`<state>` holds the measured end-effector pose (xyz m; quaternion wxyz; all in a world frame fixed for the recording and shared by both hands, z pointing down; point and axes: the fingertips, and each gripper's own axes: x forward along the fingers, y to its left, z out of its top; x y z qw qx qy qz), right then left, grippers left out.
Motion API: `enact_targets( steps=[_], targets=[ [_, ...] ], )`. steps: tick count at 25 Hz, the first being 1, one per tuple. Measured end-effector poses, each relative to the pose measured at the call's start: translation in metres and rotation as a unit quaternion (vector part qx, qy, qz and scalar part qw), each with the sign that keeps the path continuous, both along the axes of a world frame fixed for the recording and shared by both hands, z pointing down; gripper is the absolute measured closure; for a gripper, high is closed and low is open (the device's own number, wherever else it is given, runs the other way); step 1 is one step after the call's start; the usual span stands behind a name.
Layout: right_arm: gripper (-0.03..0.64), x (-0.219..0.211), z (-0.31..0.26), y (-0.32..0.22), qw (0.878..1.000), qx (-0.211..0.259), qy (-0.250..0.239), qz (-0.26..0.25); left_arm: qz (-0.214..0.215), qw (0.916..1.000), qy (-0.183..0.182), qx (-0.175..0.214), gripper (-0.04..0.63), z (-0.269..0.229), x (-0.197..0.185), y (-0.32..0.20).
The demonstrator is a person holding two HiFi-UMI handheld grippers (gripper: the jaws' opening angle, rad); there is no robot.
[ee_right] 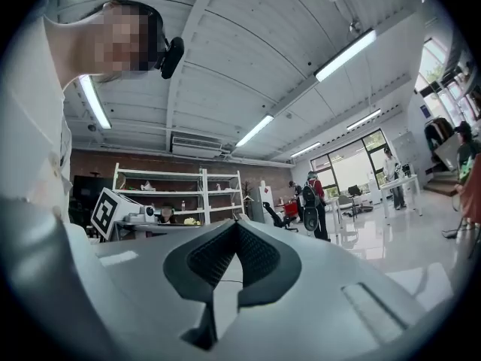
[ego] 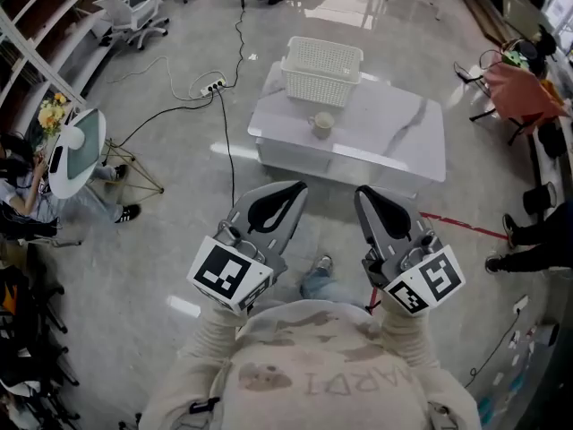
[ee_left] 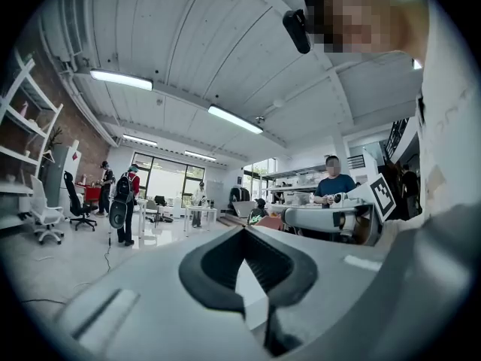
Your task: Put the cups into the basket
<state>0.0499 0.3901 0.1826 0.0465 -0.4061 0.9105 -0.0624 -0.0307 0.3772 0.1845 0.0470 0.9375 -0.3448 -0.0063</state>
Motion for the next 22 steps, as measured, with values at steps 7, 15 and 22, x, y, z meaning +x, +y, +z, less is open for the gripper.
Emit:
enact_targets(
  steps=[7,15,22],
  targets=[
    [0.591,0.044,0.005,-0.067,1.000,0.002,-0.001,-0.026,-0.031,0.9995,-0.002,0.012,0.595,0.003,0.041,-0.065],
    [0.591,0.048,0.028,-0.121,0.999,-0.024,-0.010,-0.038,-0.040,0.9991,-0.009,-0.002,0.595,0.016,0.047,-0.122],
    [0.591,0.046,0.041,-0.192,0.999,-0.041,-0.014,-0.006,-0.004,0.9999,-0.011,-0.009,0.595,0.022,0.047,-0.198]
  ],
)
